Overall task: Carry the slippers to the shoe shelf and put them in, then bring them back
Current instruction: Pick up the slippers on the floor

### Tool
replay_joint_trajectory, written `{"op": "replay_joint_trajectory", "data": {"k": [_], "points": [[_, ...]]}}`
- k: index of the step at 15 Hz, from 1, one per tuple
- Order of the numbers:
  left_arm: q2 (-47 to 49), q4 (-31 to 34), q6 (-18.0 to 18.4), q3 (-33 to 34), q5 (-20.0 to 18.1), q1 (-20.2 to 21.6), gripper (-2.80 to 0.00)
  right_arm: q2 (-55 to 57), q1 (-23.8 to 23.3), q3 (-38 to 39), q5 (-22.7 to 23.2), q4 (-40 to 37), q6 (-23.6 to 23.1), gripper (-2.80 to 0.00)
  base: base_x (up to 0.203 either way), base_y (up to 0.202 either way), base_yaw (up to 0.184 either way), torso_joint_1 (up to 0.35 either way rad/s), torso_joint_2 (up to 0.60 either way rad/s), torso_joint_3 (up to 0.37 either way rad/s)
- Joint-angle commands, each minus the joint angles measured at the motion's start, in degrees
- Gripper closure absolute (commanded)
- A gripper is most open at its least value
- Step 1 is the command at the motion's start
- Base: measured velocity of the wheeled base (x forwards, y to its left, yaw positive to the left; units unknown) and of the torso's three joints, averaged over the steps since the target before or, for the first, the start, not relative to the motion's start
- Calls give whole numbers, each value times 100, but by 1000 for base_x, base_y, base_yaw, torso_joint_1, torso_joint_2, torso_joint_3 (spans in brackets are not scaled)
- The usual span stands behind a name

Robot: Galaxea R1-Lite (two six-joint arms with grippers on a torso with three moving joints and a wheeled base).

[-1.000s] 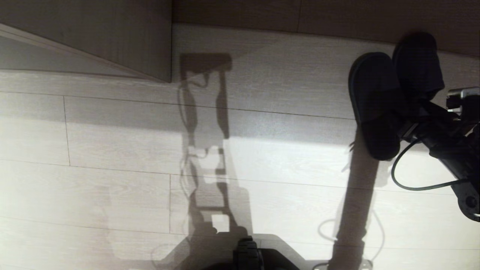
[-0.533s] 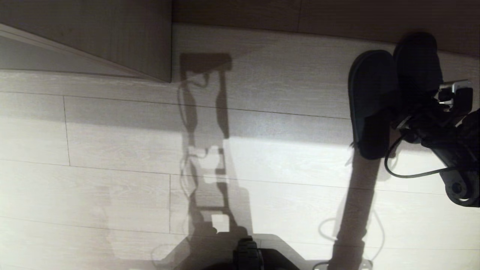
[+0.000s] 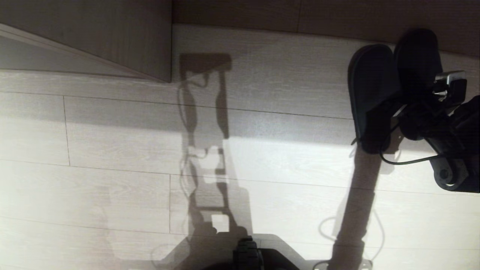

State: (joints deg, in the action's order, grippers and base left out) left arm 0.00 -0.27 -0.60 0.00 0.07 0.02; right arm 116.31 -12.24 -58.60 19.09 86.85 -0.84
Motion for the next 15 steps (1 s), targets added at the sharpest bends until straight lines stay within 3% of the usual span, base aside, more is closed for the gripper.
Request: {"op": "replay_joint_trajectory", "data": {"k": [1,5,6,15], "points": [[0,0,5,0,2,6,0,104,2,-61,42,29,1,-280,0,0,0,0,0,0],[0,0,-2,0,2,6,0,-63,11,-130,104,25,22,-280,0,0,0,0,0,0],[0,0,-2,0,2,-2,0,-82,11,-125,113,25,22,0,0,0,0,0,0,0],[0,0,-2,0,2,6,0,-231,11,6,227,25,5,0,0,0,0,0,0,0]]}}
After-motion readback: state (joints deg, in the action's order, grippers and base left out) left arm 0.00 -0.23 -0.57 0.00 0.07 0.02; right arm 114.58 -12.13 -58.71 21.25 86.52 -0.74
